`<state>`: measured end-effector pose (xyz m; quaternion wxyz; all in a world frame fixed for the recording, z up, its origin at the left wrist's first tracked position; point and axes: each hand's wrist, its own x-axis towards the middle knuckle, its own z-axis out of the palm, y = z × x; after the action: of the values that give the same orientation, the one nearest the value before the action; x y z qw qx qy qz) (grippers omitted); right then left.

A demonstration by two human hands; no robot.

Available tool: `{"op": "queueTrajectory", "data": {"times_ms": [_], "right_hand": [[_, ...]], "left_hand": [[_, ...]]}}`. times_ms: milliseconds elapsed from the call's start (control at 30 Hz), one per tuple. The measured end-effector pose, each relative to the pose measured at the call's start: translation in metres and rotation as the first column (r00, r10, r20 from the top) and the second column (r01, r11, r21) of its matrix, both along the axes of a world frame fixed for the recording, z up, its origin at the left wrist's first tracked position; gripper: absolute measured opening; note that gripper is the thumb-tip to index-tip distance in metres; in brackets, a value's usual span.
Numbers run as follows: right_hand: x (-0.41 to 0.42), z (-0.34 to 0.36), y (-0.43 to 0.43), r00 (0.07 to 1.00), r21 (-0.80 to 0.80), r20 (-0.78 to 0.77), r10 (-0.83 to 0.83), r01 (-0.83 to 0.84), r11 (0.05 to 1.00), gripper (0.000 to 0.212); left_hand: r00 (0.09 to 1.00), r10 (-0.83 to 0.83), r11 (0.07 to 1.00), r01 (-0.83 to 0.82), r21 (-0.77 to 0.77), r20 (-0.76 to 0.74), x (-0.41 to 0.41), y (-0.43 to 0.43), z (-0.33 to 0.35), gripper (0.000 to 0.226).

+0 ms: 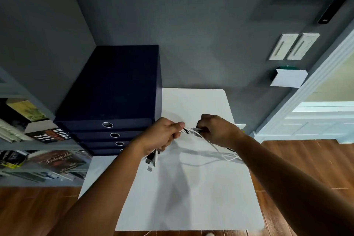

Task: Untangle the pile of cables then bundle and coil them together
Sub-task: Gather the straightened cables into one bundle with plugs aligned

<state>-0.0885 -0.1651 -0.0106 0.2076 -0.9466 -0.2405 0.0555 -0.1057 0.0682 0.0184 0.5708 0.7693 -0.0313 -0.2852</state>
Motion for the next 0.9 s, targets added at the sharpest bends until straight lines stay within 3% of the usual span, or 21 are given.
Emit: {"op": "queueTrajectory", "data": {"times_ms": [100, 200, 333, 467, 633, 733, 800, 900], "right_hand": [[-0.003, -0.005, -0.004, 1.0, 0.075, 0.012, -0.023, 0.022, 0.997, 0.011], [-0.006, -0.002, -0.009, 0.909, 0.296, -0.402, -0.113, 0.245, 0.923, 0.01], [-0.014, -0.005, -0.015, 0.721, 0.493, -0.692, 0.048, 0.422, 0.761, 0.014], [-0.018, -0.003, -0.015, 0.579, 0.543, -0.806, 0.126, 0.637, 0.546, 0.023], [-0.019, -0.006, -0.018, 0.458, 0.526, -0.851, 0.259, 0.745, 0.411, 0.034], [-0.023, -0.014, -0.024, 0.468, 0.598, -0.798, 0.379, 0.694, 0.402, 0.042], [-0.025, -0.016, -0.027, 0.478, 0.64, -0.764, 0.433, 0.647, 0.415, 0.036], [-0.024, -0.011, -0.024, 0.597, 0.604, -0.767, 0.234, 0.552, 0.575, 0.028]], "left_hand": [[0.997, 0.042, 0.996, -0.048, -0.08, -0.069, -0.002, 0.002, -0.003, 0.043], [0.983, 0.067, 0.978, -0.098, -0.182, -0.171, -0.004, 0.003, -0.007, 0.043], [0.952, 0.083, 0.934, -0.178, -0.311, -0.294, -0.006, 0.001, -0.014, 0.045], [0.928, 0.083, 0.889, -0.233, -0.394, -0.362, -0.007, -0.006, -0.017, 0.045], [0.929, 0.066, 0.879, -0.227, -0.419, -0.364, -0.001, -0.012, -0.014, 0.045], [0.937, 0.053, 0.889, -0.201, -0.411, -0.344, 0.002, -0.012, -0.011, 0.044], [0.942, 0.042, 0.897, -0.182, -0.403, -0.334, 0.004, -0.012, -0.009, 0.043], [0.942, 0.027, 0.898, -0.169, -0.407, -0.333, 0.006, -0.01, -0.006, 0.042]]}}
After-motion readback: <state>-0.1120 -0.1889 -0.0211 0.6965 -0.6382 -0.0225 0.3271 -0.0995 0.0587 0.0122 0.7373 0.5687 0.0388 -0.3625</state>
